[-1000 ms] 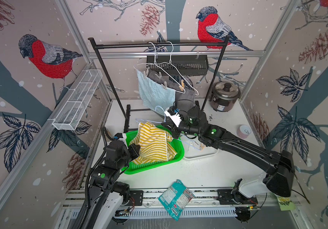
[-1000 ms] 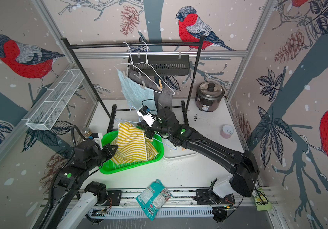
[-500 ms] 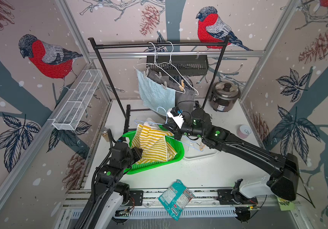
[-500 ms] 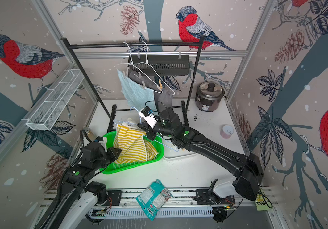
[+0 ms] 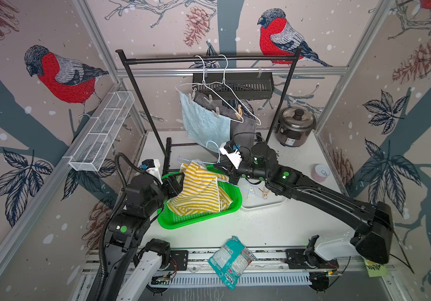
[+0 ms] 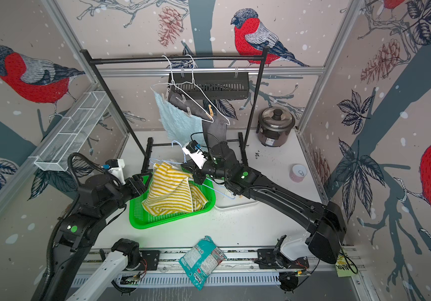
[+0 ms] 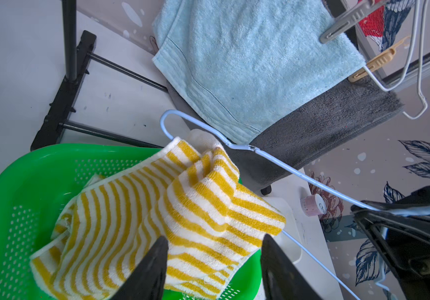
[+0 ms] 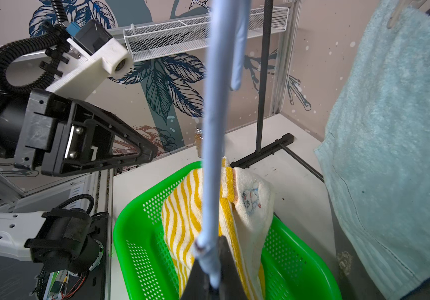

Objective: Remove the clothespins securing towels to the hanger
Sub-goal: Remove the towel from the hanger.

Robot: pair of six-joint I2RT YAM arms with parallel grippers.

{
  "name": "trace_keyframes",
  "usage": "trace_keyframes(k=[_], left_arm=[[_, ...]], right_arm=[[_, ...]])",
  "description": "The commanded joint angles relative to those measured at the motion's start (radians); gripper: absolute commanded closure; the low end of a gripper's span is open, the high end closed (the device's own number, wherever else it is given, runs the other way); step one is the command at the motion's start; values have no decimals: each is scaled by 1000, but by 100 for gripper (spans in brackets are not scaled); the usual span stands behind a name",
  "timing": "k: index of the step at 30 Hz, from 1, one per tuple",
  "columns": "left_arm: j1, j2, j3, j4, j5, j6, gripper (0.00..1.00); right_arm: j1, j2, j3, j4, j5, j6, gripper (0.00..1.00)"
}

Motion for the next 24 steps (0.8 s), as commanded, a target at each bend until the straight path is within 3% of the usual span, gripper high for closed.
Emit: trace_keyframes(k=[1,6,15,24], left_arm=[[0,24,-46,123,130,19,40],[0,54,-95,176,105,42,38],[-1,71,-97,190,14,86,22],[1,130,-108,224,21,124,28]], right_arm=[[1,1,7,38,-9,2,100],[2,1,10,42,-13,11,100],[1,5,15,46,-27,14,100],[1,1,13,58,-43,26,100]])
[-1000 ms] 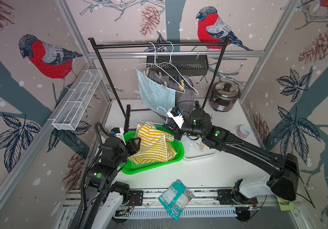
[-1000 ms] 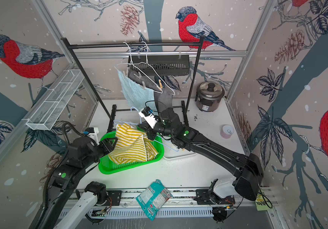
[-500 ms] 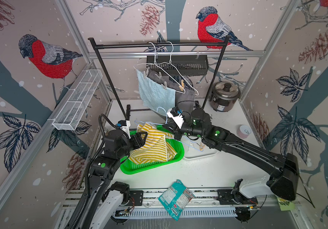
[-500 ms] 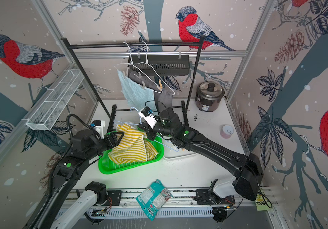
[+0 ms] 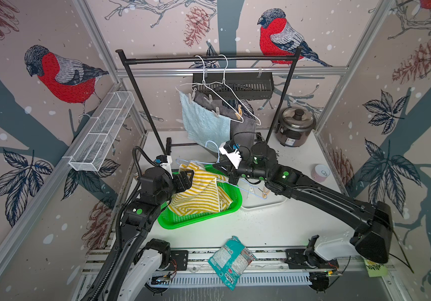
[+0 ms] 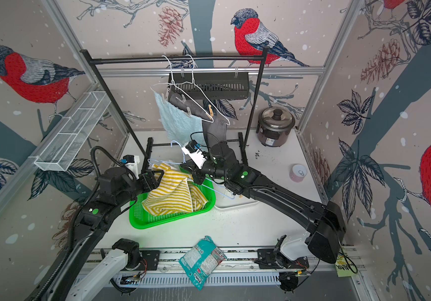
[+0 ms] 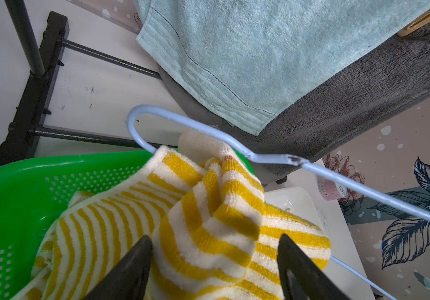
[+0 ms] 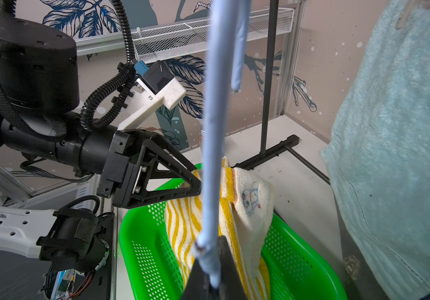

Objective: Remove the clothespins securing towels to the hanger
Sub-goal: Remove the towel from the hanger.

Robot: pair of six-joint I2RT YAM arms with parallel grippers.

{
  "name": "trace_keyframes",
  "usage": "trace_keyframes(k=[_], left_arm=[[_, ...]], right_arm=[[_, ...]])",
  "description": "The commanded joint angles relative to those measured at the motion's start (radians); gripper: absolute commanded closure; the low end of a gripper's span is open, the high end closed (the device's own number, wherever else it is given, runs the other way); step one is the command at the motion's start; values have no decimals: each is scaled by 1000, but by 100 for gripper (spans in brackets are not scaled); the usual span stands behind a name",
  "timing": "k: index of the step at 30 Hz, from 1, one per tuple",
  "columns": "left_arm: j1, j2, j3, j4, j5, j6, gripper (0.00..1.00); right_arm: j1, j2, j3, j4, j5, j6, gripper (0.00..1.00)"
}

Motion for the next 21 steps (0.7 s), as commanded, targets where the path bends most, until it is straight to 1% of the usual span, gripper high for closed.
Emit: trace_keyframes(k=[1,3,9,12,17,18,21], left_arm=[[0,11,-7,70,7,18,31],[2,9,-14,85,6,11,36],[0,5,-48,96,18,-2,60],[1,0,-56,78,-4,-2,72],[1,-18,-58,13,-64,-11,97],[0,-22,-61,0,-67,-15,100],[1,-43,-76,-37,-68,-23,100]], right_arm=[[1,-1,3,60,-21,20,100],[0,-3,0,64,-23,24,100],[1,-7,-5,82,-38,33,100],[0,-9,-5,82,-38,33,100],[-2,-19,-1,69,4,23,100],[-3,-22,1,65,18,20,100],[-2,-34,7,49,73,2,100]])
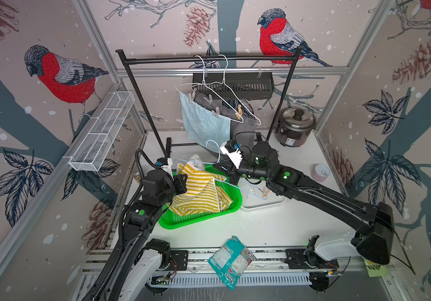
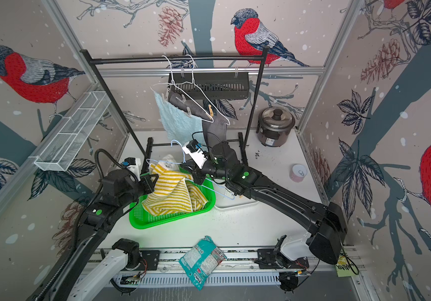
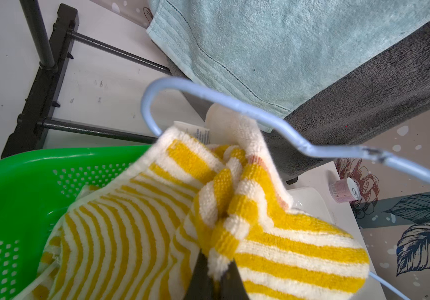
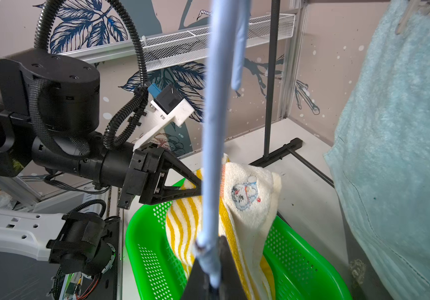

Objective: Remove the clothespins securing towels to the hanger
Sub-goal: Remove the towel from the hanger.

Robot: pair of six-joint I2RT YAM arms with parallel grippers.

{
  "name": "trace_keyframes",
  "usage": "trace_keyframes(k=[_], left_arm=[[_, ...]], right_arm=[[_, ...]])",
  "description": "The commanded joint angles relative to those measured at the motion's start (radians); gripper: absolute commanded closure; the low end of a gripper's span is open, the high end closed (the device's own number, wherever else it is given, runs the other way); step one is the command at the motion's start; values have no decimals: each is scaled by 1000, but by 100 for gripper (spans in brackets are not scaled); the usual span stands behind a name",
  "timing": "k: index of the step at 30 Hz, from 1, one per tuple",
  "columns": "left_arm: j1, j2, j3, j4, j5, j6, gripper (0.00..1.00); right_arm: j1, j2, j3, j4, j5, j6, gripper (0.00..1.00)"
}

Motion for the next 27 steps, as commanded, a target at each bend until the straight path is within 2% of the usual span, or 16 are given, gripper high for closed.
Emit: trace_keyframes(k=[1,9,19,27], left_arm=[[0,-23,-14,-71,-30,-16,100],[0,-125,-43,-158,-59,-61,100],[0,-141,-47,-209,-114,-79,100],[2,-136,-43,-205,-26,-64,100]], right_arm=[[-2,-21,14,30,88,-26,100],[0,-31,30,0,247,-52,100],[-1,-77,21,30,217,-42,100],[-7,-123,21,31,206,-45,100]])
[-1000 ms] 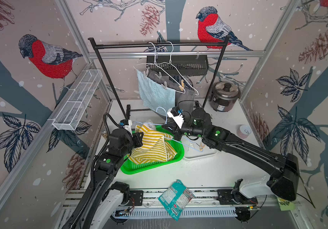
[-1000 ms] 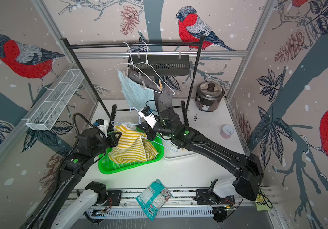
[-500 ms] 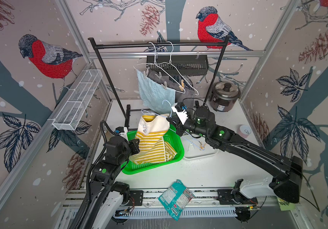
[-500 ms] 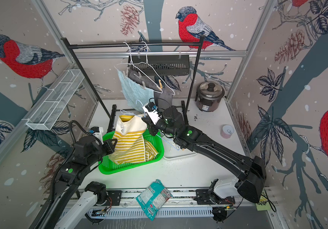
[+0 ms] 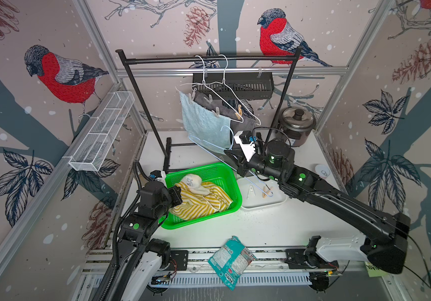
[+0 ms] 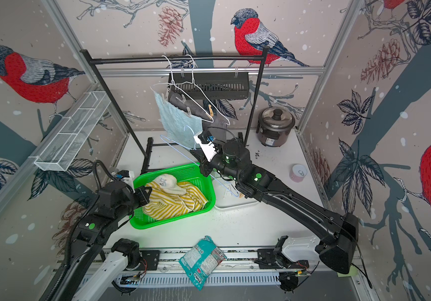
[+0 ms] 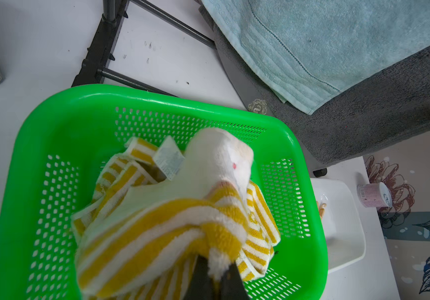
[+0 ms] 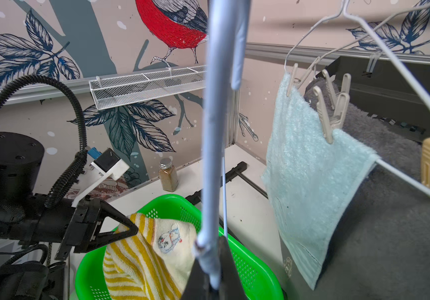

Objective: Remove the clothespins securing towels to the hanger
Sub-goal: Remove the towel from the hanger.

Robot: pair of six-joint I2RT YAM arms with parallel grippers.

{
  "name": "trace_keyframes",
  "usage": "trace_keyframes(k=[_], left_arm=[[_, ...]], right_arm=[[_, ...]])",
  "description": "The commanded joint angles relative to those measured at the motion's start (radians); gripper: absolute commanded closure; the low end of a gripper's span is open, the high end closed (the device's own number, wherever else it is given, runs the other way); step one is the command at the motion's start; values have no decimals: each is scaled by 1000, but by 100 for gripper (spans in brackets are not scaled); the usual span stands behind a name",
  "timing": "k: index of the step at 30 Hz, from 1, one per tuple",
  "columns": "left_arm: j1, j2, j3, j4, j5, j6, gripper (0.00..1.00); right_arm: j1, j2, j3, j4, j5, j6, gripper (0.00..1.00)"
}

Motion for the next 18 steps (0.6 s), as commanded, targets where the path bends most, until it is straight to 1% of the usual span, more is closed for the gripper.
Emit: trace_keyframes(k=[1,5,18], left_arm=[[1,5,1,7,67,2,100],[1,24,0,38,118,0,100],[0,166,-118,245,162,-18,100]], right_arm=[[-2,-13,0,36,-11,-11,100],[-5,-15,3,34,-11,-11,100],[-10,-20,5,41,-20,-4,100]])
